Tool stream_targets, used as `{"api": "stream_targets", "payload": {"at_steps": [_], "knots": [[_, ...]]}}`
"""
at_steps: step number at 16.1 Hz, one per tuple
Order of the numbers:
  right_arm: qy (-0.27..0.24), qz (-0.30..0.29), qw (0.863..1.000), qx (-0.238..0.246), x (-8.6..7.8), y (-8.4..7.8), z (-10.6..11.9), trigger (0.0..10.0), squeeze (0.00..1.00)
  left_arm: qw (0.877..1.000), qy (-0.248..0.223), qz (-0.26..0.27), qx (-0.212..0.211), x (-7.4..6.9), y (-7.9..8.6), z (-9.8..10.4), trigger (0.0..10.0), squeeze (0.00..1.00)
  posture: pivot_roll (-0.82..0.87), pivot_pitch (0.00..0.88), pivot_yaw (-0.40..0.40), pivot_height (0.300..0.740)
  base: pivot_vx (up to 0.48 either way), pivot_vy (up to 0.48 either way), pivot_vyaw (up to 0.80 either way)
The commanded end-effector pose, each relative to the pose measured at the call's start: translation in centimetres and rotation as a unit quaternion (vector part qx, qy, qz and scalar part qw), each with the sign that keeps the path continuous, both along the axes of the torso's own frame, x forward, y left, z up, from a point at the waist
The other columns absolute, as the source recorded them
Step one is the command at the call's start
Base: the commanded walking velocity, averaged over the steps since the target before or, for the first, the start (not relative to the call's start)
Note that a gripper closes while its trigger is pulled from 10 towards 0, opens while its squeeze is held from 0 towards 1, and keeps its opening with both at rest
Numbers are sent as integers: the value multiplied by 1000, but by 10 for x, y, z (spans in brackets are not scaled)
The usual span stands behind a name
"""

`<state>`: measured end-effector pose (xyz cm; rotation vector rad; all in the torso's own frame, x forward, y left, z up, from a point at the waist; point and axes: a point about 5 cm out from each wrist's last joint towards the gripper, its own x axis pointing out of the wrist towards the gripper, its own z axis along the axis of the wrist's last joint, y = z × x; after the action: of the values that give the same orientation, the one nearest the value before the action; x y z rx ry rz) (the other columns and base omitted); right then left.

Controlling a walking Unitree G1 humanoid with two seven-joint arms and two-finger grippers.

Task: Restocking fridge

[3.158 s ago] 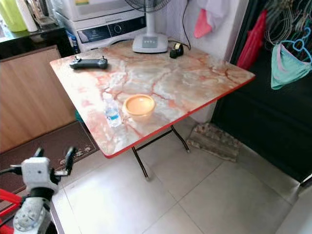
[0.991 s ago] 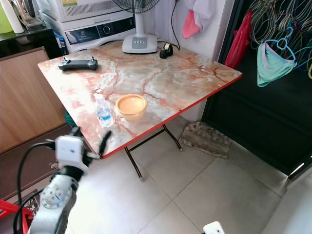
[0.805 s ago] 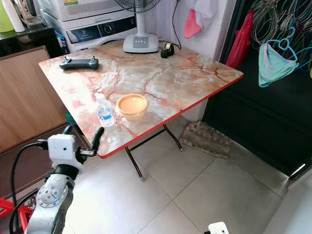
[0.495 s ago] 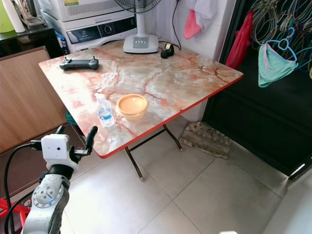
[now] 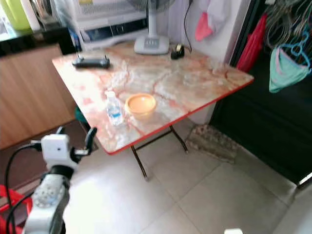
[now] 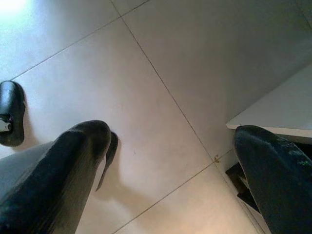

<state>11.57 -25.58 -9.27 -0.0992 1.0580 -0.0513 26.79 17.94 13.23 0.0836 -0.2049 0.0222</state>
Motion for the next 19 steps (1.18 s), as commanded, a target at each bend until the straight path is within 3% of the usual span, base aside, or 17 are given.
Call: {"api": "stream_targets", "payload": {"at_steps": [1,5,11,19], "knots": [[21,1,1000,0,-9,3,-4,10000,0,1000,3,7,6,2,2,1,10000,0,69,0,-32,740,0,0,0],[28,-5,1000,7,-15,13,-9,10000,0,1000,-4,9,8,2,3,4,10000,0,78,0,-36,740,122,0,0],[31,16,999,16,-14,41,-15,10000,0,1000,-3,8,9,3,1,4,10000,0,75,0,-39,740,246,0,0],[15,12,999,27,-1,49,-13,10000,0,1000,-8,10,8,3,1,7,10000,0,83,0,-42,740,248,0,109]]}}
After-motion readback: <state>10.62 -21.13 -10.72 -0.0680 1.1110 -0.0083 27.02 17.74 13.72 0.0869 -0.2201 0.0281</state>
